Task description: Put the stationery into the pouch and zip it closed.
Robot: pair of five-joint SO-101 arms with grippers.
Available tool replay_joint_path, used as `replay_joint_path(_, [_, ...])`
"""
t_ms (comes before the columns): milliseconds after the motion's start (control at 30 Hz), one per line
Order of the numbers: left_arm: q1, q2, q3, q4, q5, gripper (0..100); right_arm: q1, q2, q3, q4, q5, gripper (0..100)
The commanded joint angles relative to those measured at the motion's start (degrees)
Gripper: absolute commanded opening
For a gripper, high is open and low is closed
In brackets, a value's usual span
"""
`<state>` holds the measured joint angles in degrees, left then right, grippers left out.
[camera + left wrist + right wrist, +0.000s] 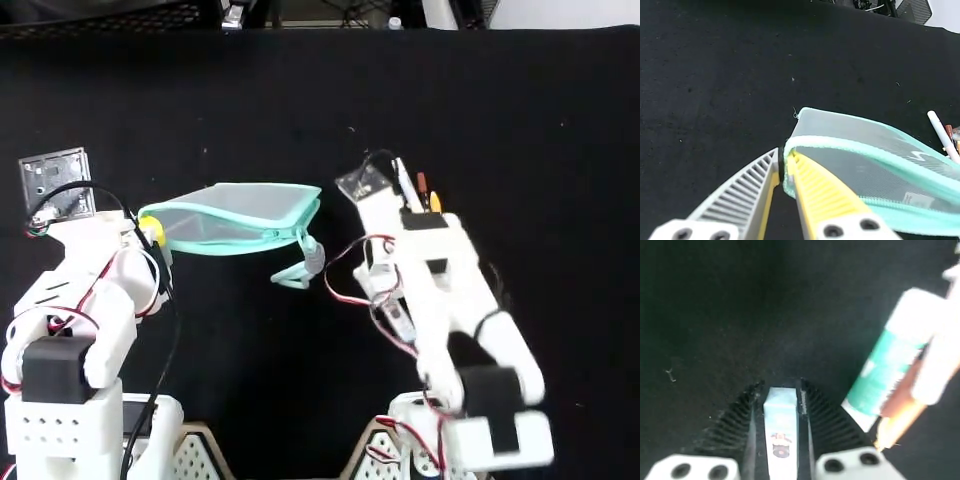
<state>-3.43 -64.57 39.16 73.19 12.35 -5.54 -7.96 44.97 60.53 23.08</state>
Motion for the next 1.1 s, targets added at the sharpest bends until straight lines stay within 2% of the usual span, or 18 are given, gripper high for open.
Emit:
replay_joint_path(0, [0.57, 0.26, 0.13, -0.70, 0.18, 3, -0.53, 4.70, -4.62, 0.70, -0.09, 4.0])
replay_joint_path(167, [0.48, 0.26, 0.22, -0.97, 0.18, 3, -0.88, 6.20, -7.87, 4.57, 0.97, 18.2])
replay_joint_path(433, [0.48, 0.26, 0.22, -0.97, 0.18, 3, -0.88, 6.64, -14.37, 15.30, 1.49, 18.4])
replay_joint_path(700, [0.31, 0.26, 0.22, -0.97, 0.18, 3, -0.88, 7.34, -14.46, 13.45, 1.14, 18.7])
replay_joint_path(867, [0.48, 0.26, 1.54, -2.02, 0.18, 3, -2.02, 12.79, -14.90, 13.27, 1.58, 18.7])
replay_joint_path(1067, [0.31, 0.26, 3.30, -3.96, 0.09, 3, -2.81, 18.95, -14.90, 7.65, 1.49, 18.5])
